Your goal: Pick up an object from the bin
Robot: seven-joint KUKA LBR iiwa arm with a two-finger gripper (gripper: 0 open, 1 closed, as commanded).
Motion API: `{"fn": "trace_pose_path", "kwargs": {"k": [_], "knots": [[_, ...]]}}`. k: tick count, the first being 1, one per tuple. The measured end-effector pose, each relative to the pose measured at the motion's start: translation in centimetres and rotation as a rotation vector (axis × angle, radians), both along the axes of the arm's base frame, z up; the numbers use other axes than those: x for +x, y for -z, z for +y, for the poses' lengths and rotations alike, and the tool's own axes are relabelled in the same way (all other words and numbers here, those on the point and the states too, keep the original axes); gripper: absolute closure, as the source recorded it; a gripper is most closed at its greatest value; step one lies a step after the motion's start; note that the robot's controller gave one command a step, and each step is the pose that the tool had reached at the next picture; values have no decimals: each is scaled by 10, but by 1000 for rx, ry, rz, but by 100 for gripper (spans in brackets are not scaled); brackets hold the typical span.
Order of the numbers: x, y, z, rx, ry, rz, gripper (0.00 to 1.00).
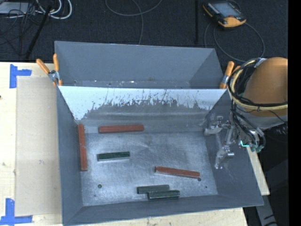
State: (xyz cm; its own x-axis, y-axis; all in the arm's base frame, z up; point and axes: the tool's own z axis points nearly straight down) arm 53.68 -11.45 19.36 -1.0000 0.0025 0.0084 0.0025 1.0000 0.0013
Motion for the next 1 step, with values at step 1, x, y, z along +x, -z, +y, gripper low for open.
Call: {"fn": "trace_pose_path", "kwargs": {"k": [1], "knots": [[2,-4,0,-1,-3,-7,0]]}}
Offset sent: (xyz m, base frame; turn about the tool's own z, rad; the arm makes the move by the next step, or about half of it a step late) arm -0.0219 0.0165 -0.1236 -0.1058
